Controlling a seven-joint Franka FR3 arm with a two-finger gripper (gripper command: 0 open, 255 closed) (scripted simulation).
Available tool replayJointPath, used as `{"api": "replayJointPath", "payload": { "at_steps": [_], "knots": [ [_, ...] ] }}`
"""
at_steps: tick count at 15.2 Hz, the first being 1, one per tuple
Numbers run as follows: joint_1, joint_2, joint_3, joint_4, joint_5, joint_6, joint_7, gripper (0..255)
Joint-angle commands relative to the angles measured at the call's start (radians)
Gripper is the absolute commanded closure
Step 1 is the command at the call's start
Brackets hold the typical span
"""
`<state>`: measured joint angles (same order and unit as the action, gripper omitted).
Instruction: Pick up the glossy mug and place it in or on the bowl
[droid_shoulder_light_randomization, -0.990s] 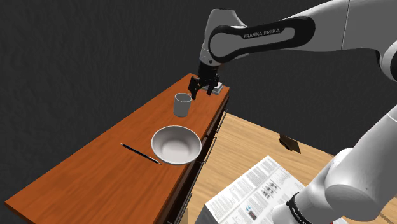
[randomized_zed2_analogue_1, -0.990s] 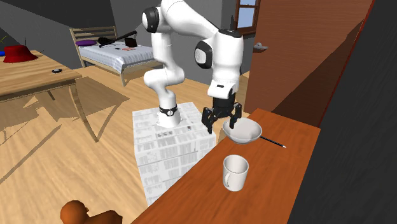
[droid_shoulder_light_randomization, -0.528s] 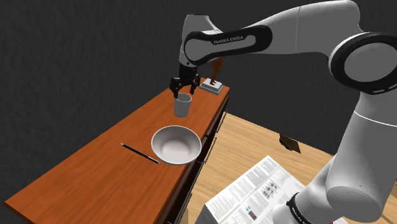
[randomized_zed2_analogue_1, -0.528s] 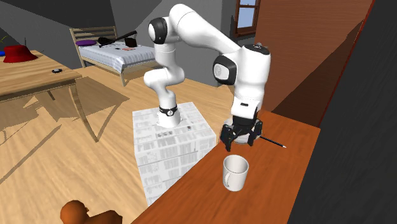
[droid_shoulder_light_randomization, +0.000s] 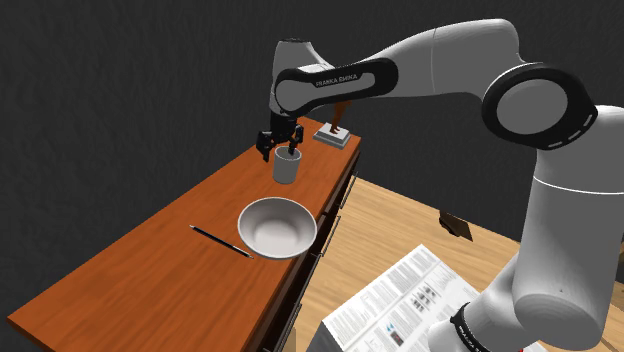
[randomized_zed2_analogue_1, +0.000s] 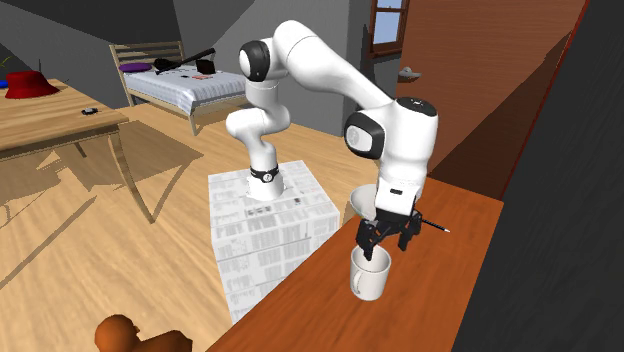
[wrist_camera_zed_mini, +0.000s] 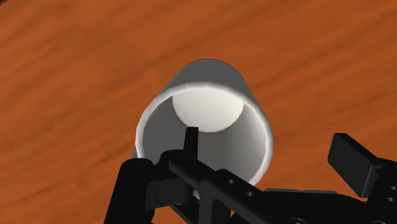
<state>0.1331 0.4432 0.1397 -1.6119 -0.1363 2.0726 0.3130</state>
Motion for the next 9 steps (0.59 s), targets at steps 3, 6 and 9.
{"api": "replayJointPath", "payload": {
  "at_steps": [3,6,9],
  "knots": [
    [0.001,0.017,-0.002,-0.010,-0.004,0.027,0.003,0],
    [0.001,0.017,-0.002,-0.010,-0.004,0.027,0.003,0],
    [0.001,0.017,-0.002,-0.010,-0.004,0.027,0.003,0]
  ]
}}
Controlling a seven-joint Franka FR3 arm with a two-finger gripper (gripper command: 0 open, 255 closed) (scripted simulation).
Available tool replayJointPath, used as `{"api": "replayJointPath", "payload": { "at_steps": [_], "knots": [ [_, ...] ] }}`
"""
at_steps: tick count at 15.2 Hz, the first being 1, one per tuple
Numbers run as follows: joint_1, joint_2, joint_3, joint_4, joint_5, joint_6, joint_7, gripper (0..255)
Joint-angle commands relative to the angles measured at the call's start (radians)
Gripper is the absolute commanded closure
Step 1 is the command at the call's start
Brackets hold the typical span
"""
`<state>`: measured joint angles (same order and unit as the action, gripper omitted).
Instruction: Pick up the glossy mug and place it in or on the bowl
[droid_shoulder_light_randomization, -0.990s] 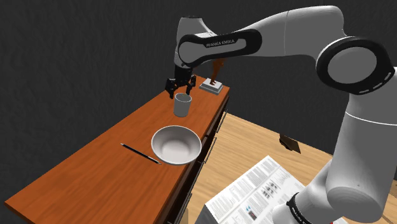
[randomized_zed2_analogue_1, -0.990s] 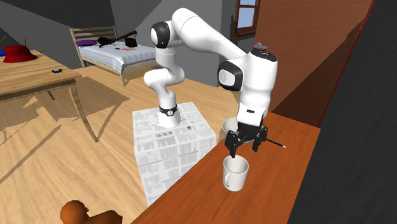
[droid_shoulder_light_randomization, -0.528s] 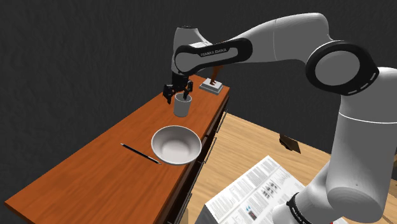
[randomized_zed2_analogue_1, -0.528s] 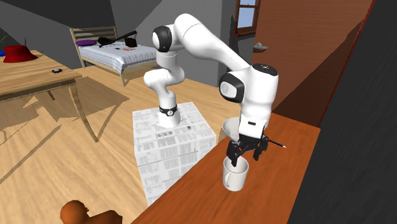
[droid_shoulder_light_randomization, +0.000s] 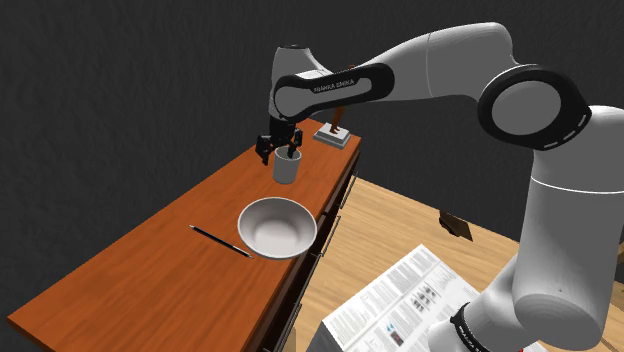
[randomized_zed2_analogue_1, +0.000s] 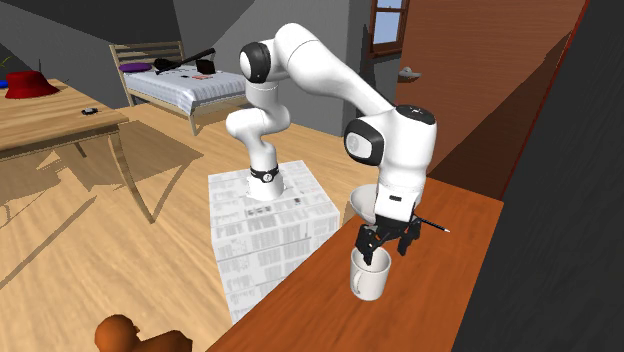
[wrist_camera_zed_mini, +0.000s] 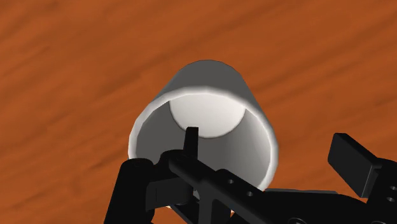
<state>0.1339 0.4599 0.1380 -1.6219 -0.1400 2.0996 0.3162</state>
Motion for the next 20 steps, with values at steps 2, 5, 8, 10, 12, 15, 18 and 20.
{"api": "replayJointPath", "payload": {
  "at_steps": [2,5,8,10,12,15,18,20],
  "knots": [
    [0.000,0.000,0.000,0.000,0.000,0.000,0.000,255],
    [0.000,0.000,0.000,0.000,0.000,0.000,0.000,255],
    [0.000,0.000,0.000,0.000,0.000,0.000,0.000,255],
    [0.000,0.000,0.000,0.000,0.000,0.000,0.000,255],
    [0.000,-0.010,0.001,0.012,0.003,-0.022,-0.003,255],
    [-0.001,-0.024,0.003,0.033,0.006,-0.056,-0.007,255],
    [-0.001,-0.036,0.004,0.056,0.009,-0.091,-0.010,255],
    [-0.001,-0.043,0.005,0.072,0.011,-0.114,-0.013,255]
  ]
}}
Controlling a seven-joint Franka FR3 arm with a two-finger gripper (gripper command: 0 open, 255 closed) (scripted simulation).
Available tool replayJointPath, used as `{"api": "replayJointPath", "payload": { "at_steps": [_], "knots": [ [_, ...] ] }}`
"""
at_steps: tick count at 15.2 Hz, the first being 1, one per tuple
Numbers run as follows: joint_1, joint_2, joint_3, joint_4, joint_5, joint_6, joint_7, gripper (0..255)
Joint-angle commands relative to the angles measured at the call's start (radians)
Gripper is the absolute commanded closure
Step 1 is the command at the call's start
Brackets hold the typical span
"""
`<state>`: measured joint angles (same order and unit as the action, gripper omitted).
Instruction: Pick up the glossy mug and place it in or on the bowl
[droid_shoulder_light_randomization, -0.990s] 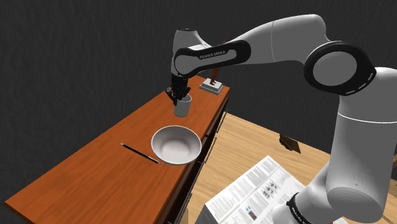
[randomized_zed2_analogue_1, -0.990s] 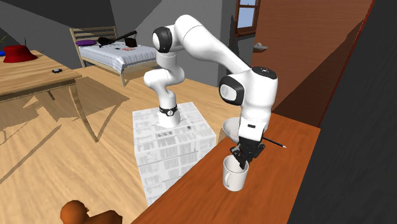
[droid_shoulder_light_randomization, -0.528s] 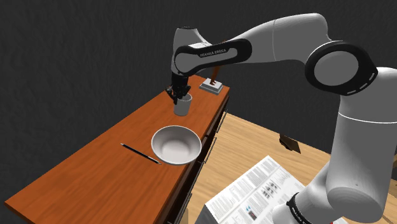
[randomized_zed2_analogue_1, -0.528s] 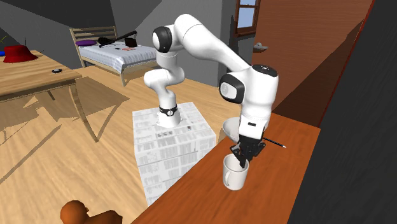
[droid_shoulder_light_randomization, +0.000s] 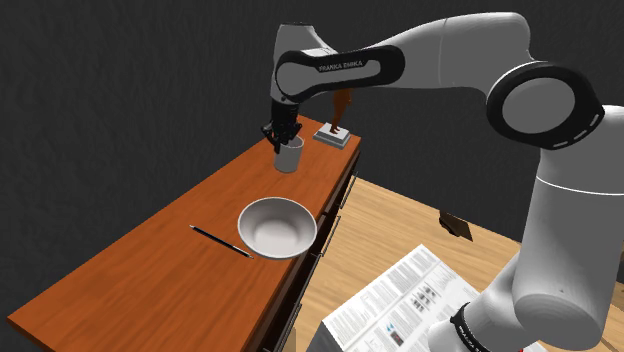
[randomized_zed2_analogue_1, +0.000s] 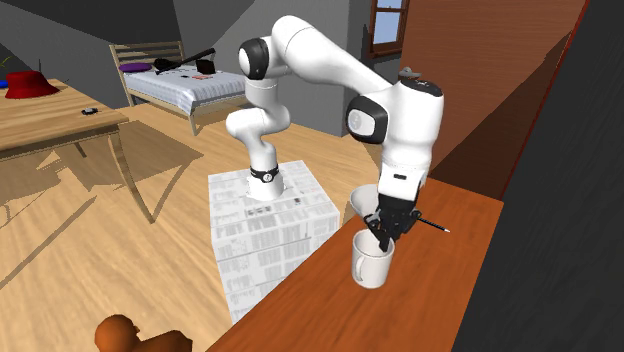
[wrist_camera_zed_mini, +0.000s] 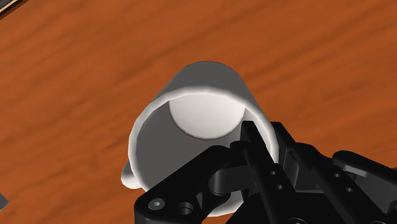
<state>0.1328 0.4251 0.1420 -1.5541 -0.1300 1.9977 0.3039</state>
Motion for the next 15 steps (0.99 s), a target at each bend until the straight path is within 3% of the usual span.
{"api": "replayJointPath", "payload": {
  "at_steps": [1,15],
  "knots": [
    [0.000,-0.011,0.001,0.013,0.002,-0.024,-0.002,255],
    [0.004,-0.033,0.005,0.169,0.011,-0.201,-0.016,255]
  ]
}}
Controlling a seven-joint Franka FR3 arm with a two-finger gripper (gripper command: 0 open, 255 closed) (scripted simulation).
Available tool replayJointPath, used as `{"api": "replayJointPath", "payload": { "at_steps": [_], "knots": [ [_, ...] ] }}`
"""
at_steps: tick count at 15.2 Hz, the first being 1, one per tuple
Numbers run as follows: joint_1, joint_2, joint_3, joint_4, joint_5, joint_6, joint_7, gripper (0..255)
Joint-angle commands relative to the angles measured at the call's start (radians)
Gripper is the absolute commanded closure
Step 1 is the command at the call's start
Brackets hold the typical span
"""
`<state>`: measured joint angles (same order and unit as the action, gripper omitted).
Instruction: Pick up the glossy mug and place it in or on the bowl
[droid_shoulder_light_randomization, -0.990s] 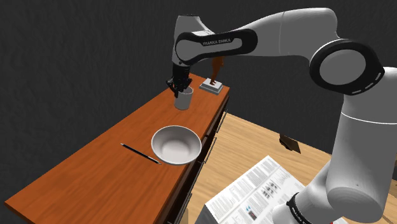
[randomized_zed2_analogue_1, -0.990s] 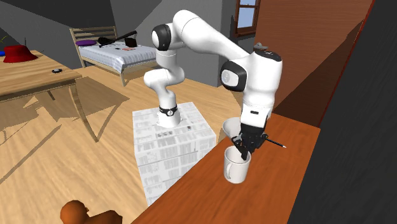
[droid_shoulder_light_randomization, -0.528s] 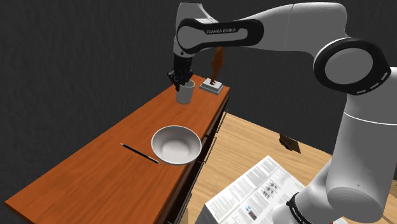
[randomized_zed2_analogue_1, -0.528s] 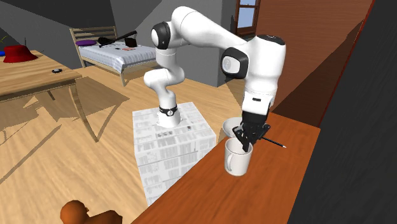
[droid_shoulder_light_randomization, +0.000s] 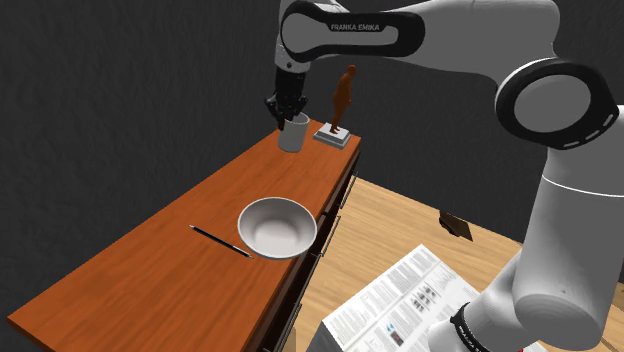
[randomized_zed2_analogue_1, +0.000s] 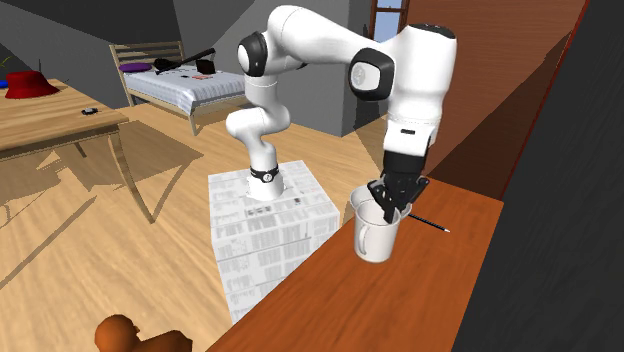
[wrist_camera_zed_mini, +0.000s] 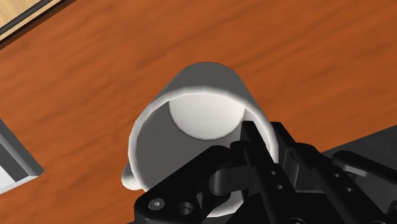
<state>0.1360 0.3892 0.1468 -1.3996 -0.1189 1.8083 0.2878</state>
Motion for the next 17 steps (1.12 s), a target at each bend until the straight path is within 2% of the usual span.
{"api": "replayJointPath", "payload": {
  "at_steps": [1,2,10,17],
  "knots": [
    [0.002,0.003,0.000,0.028,0.000,-0.025,-0.001,255],
    [0.002,0.003,0.001,0.035,0.000,-0.032,-0.001,255],
    [0.068,-0.215,0.051,-0.237,0.019,0.015,0.125,255],
    [0.132,-0.357,0.110,-0.385,0.044,0.016,0.244,255]
  ]
}}
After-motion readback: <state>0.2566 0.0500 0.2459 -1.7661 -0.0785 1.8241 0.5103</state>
